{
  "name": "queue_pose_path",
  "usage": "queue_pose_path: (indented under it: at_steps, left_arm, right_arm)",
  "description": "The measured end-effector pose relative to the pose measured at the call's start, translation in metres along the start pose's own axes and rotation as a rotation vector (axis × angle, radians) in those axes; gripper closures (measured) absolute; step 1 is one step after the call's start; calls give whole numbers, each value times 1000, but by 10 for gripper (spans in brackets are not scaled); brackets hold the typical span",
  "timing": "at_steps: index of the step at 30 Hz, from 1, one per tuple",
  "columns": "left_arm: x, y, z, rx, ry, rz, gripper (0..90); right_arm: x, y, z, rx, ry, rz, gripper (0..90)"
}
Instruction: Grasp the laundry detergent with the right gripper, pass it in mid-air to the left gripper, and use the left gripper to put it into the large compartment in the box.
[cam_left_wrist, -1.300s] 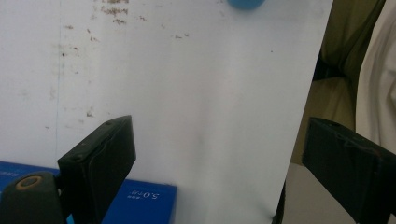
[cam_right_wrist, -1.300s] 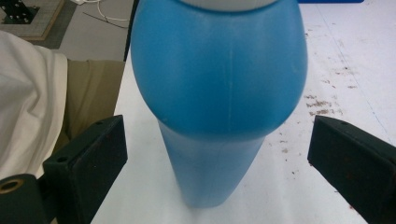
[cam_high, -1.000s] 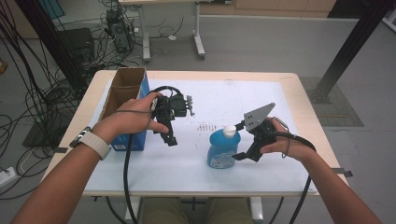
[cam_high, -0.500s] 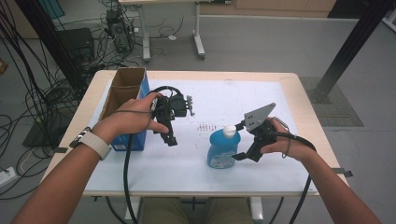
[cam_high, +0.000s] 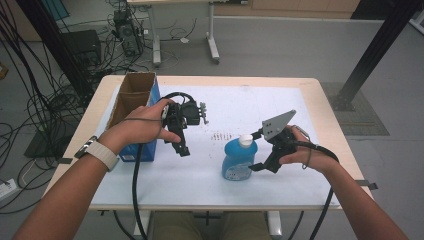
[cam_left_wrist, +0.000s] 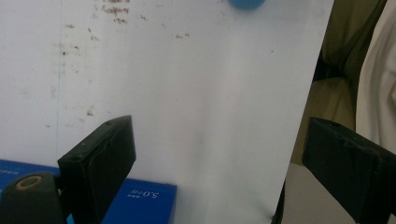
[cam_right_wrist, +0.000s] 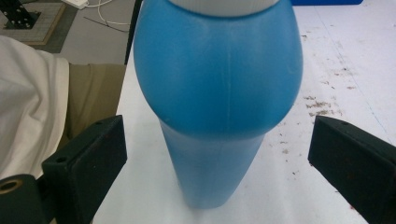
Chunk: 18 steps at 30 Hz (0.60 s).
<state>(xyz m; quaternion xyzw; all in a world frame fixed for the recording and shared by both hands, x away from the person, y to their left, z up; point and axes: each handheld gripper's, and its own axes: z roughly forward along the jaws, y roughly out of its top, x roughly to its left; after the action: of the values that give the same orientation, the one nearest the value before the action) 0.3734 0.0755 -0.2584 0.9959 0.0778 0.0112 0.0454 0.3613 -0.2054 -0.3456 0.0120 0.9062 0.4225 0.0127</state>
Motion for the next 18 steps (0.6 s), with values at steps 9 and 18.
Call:
queue_pose_path:
  at_steps: [9,18]
  left_arm:
    - [1,-1,0,-5,2,-3,103]
    - [1,-1,0,-4,1,-1,103]
  right_arm:
    - [0,0,0,0,-2,1,45]
    - [0,0,0,1,-2,-1,46]
